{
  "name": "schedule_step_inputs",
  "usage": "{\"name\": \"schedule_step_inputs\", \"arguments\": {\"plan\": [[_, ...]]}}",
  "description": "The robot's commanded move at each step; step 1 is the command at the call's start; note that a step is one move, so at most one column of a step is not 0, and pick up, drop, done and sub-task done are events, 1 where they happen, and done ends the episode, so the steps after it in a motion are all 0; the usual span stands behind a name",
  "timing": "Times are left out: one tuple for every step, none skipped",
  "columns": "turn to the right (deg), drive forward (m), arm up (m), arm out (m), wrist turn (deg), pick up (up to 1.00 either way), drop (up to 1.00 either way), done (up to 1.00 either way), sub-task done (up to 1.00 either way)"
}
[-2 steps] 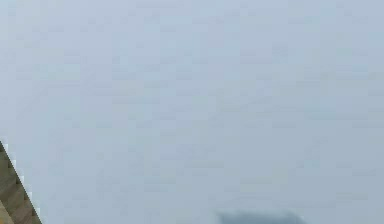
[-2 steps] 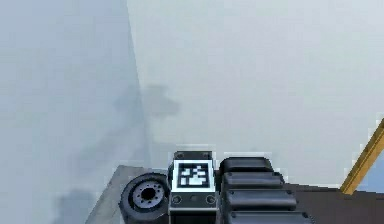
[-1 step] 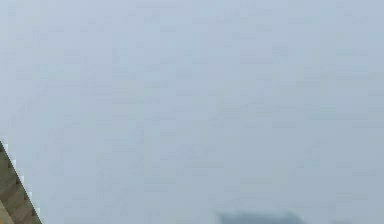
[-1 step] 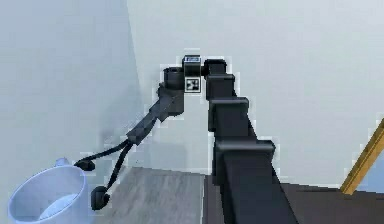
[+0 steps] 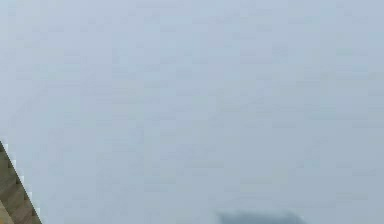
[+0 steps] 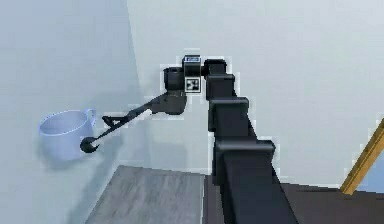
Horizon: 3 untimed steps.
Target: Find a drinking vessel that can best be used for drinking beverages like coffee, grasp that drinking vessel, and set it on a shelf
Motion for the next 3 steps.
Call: {"name": "schedule_step_inputs", "arguments": {"plan": [[0.0, 0.00, 0.00, 0.00, 45.0, 0.00, 0.00, 0.00, 0.00], [0.0, 0.00, 0.00, 0.00, 3.0, 0.00, 0.00, 0.00, 0.00], [0.0, 0.00, -0.18, 0.00, 0.0, 0.00, 0.00, 0.00, 0.00]]}}
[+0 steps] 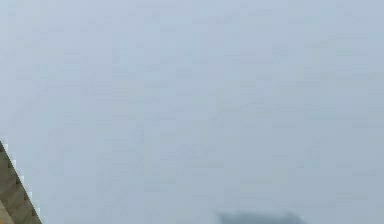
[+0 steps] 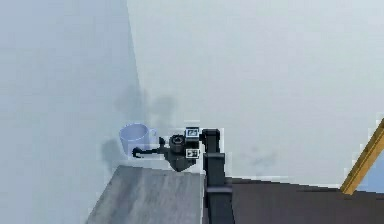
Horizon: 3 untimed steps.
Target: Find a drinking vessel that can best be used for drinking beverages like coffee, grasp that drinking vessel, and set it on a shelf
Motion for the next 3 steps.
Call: {"name": "schedule_step_inputs", "arguments": {"plan": [[0.0, 0.00, -0.32, 0.00, 0.0, 0.00, 0.00, 0.00, 0.00], [0.0, 0.00, 0.00, 0.00, 0.0, 0.00, 1.00, 0.00, 0.00], [0.0, 0.00, 0.10, 0.00, 0.0, 0.00, 0.00, 0.00, 0.00]]}}
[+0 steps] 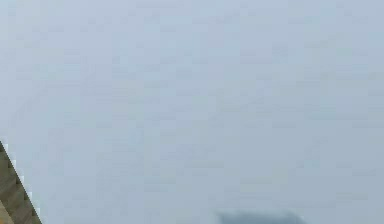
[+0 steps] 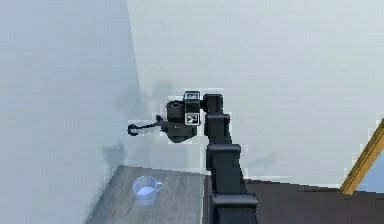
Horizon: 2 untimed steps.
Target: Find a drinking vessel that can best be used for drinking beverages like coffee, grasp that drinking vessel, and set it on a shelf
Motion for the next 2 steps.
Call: {"name": "schedule_step_inputs", "arguments": {"plan": [[0.0, 0.00, 0.00, -0.08, 0.0, 0.00, 0.00, 0.00, 0.00], [0.0, 0.00, 0.00, 0.00, 0.0, 0.00, 0.00, 1.00, 0.00]]}}
